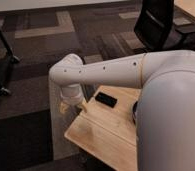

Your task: Place the pepper on the white sponge

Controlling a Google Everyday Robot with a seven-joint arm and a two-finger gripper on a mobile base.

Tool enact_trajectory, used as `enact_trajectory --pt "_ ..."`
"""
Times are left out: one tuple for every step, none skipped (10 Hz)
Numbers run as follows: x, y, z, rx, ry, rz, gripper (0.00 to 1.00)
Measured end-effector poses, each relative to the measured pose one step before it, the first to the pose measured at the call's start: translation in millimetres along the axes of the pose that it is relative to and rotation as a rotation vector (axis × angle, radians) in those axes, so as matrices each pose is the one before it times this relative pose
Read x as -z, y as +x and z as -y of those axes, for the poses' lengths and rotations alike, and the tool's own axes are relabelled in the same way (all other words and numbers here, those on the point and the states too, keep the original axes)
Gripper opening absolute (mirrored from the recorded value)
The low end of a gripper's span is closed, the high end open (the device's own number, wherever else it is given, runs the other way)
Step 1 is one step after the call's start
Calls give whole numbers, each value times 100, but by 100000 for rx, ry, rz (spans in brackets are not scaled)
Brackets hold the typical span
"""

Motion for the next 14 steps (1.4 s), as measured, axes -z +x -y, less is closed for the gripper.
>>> enact_trajectory --pt "5 135 536 -212 1468 844 65" --pt "-29 754 901 766 2321 801 65" --pt "-98 2296 1200 1765 1942 -144 65" --pt "57 880 312 -482 -1129 -322 65" --pt "119 757 354 -302 -1167 -313 65" --pt "136 1259 1300 -226 -1887 -1111 65" --pt "127 681 1464 727 -1590 -1071 65" --pt "248 84 2618 -508 -899 -725 65" --pt "465 105 3137 -387 980 -1194 65" --pt "223 70 1448 -239 895 -555 65" --pt "363 190 2248 -716 1102 -801 65" --pt "11 -25 -40 273 42 -50 65" --pt "7 5 12 -63 -46 -6 65" --pt "-1 -9 -29 60 -1 5 65"
